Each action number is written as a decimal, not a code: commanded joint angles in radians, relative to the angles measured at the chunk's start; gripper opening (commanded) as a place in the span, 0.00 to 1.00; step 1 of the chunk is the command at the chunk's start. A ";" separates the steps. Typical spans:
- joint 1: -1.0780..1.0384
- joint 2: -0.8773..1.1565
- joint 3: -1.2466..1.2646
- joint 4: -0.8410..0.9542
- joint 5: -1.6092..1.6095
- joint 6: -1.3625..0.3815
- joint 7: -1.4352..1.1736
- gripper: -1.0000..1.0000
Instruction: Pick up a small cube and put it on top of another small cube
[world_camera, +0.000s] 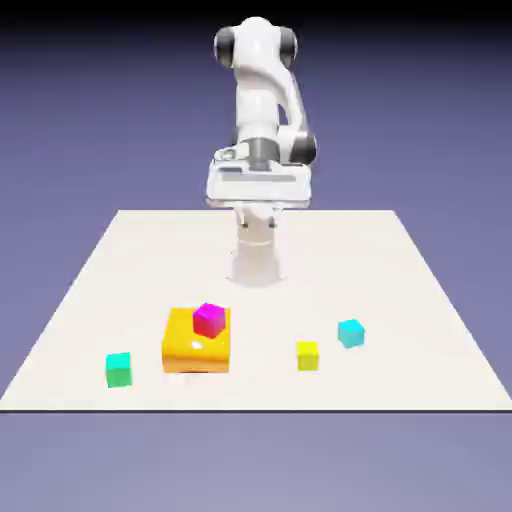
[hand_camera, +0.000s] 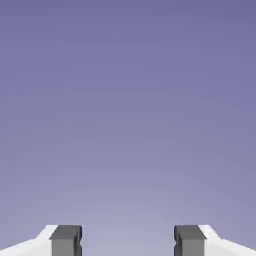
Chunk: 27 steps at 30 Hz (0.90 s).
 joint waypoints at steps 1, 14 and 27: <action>0.036 0.034 -0.021 0.009 -0.011 -0.016 -0.043 0.50; 0.507 0.470 -0.291 0.129 -0.153 -0.218 -0.605 0.50; 0.703 0.855 -0.378 0.212 -0.181 -0.203 -0.942 0.50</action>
